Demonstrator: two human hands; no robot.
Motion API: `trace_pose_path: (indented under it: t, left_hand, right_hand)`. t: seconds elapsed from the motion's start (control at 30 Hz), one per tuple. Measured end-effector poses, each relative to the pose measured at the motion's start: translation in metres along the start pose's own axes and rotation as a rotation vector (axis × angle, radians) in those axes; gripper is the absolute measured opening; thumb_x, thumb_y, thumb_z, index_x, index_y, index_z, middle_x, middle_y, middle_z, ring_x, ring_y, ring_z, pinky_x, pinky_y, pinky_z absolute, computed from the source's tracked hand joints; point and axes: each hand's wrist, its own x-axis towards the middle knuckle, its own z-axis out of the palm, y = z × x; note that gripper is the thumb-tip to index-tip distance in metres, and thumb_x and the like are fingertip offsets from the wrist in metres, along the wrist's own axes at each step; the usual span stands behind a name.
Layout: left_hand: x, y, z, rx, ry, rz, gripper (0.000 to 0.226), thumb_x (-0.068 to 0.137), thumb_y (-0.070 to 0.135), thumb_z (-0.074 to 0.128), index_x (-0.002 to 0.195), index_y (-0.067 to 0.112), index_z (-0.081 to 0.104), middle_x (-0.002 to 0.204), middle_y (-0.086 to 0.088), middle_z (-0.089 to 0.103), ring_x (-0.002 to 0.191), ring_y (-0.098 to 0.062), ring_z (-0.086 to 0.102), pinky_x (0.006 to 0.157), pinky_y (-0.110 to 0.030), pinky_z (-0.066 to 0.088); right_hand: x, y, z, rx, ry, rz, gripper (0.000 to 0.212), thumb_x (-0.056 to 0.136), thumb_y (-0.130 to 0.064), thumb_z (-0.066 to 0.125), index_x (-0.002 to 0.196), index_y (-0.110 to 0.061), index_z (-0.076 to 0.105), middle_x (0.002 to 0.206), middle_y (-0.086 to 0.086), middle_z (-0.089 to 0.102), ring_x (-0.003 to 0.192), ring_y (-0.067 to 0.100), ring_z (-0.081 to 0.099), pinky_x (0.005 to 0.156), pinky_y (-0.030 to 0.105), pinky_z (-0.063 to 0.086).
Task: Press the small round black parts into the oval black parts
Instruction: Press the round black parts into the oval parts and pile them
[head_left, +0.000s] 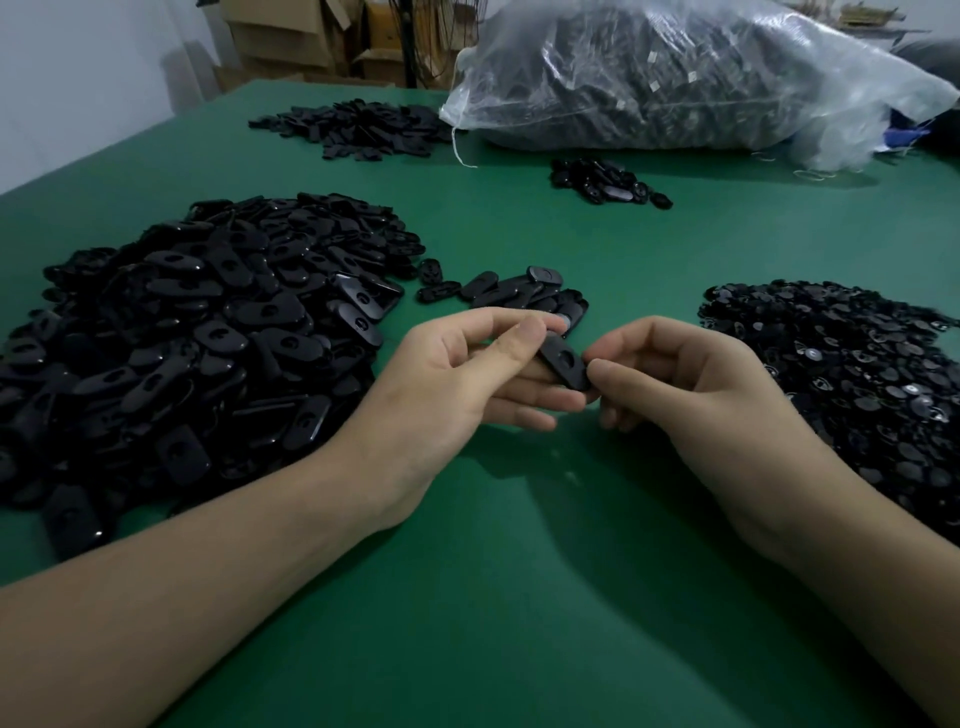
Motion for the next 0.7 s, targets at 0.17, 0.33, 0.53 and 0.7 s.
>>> trace_pose_path:
  t: [0.17, 0.33, 0.53, 0.7]
  left_hand:
    - [-0.001, -0.001, -0.002, -0.008, -0.011, -0.005, 0.022, 0.106, 0.017, 0.05, 0.105, 0.007, 0.069, 0.094, -0.011, 0.079, 0.085, -0.027, 0.079, 0.067, -0.025, 0.061]
    - [-0.001, -0.003, -0.003, 0.042, -0.032, 0.012, 0.01, 0.1, 0.007, 0.06, 0.106, 0.006, 0.068, 0.093, -0.013, 0.079, 0.085, -0.026, 0.079, 0.067, -0.025, 0.061]
    - [-0.001, -0.007, -0.001, 0.19, -0.127, -0.002, 0.03, 0.094, 0.001, 0.069, 0.123, 0.01, 0.066, 0.093, -0.011, 0.08, 0.087, -0.023, 0.079, 0.07, -0.024, 0.061]
    - [0.001, -0.01, -0.001, 0.17, -0.05, 0.012, 0.028, 0.095, 0.0, 0.069, 0.121, 0.009, 0.067, 0.092, -0.01, 0.08, 0.087, -0.02, 0.079, 0.069, -0.021, 0.06]
  right_hand:
    - [0.0, 0.0, -0.001, 0.049, 0.06, 0.027, 0.008, 0.094, -0.006, 0.068, 0.094, -0.013, 0.07, 0.073, -0.002, 0.067, 0.063, 0.011, 0.056, 0.058, 0.019, 0.047]
    - [0.0, 0.0, -0.001, 0.043, 0.09, -0.017, 0.009, 0.094, -0.007, 0.068, 0.099, -0.014, 0.068, 0.071, -0.004, 0.064, 0.064, 0.012, 0.054, 0.058, 0.021, 0.046]
    - [0.001, -0.006, -0.008, -0.214, 0.074, -0.107, 0.009, 0.093, -0.022, 0.07, 0.101, -0.025, 0.07, 0.081, -0.007, 0.07, 0.071, 0.006, 0.062, 0.067, 0.023, 0.05]
    - [0.013, -0.009, -0.046, -1.104, 0.337, -0.176, 0.031, 0.091, -0.04, 0.063, 0.118, -0.026, 0.069, 0.106, -0.006, 0.063, 0.111, 0.021, 0.055, 0.093, 0.043, 0.046]
